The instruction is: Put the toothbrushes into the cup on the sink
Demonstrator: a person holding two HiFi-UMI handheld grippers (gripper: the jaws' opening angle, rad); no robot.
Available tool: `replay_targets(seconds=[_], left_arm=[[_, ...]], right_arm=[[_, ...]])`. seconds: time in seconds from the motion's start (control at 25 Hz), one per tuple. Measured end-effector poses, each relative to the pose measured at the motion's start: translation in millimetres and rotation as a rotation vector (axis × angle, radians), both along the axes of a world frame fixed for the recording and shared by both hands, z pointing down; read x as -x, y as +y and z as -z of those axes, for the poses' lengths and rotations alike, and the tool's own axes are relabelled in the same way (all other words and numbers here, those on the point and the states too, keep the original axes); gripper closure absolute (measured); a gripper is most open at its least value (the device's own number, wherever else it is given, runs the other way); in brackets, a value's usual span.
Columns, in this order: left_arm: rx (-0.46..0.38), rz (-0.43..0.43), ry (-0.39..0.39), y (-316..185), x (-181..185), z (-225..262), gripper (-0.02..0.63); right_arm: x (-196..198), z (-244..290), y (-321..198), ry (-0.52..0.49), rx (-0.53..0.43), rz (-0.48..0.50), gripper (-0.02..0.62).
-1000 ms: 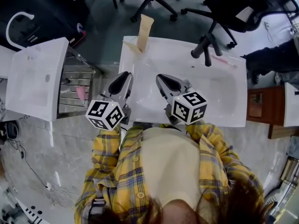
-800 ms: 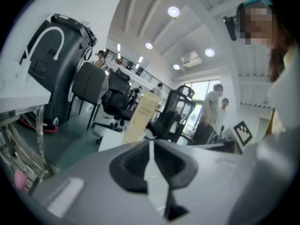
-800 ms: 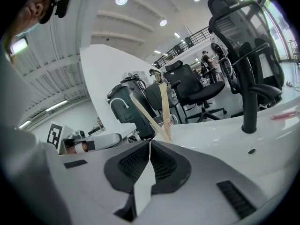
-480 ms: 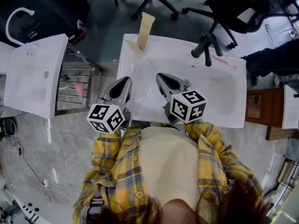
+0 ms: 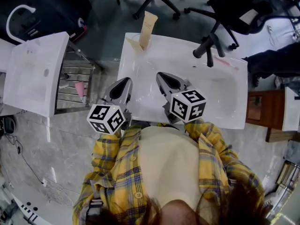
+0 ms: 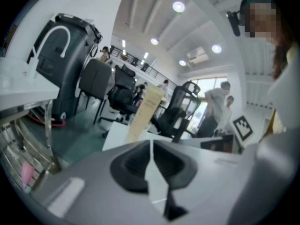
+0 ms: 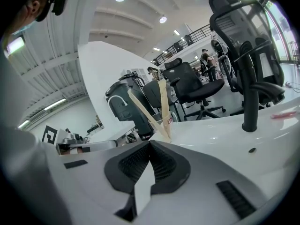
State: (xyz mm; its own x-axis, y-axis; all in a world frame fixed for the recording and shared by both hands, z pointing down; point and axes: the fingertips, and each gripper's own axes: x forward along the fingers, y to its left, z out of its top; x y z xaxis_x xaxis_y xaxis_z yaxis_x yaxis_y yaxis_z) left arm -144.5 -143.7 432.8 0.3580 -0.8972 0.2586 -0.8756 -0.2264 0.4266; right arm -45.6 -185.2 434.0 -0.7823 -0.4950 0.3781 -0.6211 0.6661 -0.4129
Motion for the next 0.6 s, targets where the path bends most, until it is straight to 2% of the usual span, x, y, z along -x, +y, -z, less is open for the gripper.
replay_targets(seconds=[0.6], left_arm=[[0.035,-0.013,-0.008,-3.1,-3.2,-4.7,0.586]], right_arm=[[-0.7,4.7,-5.5,-0.005,-0.016,-0.008,0.581]])
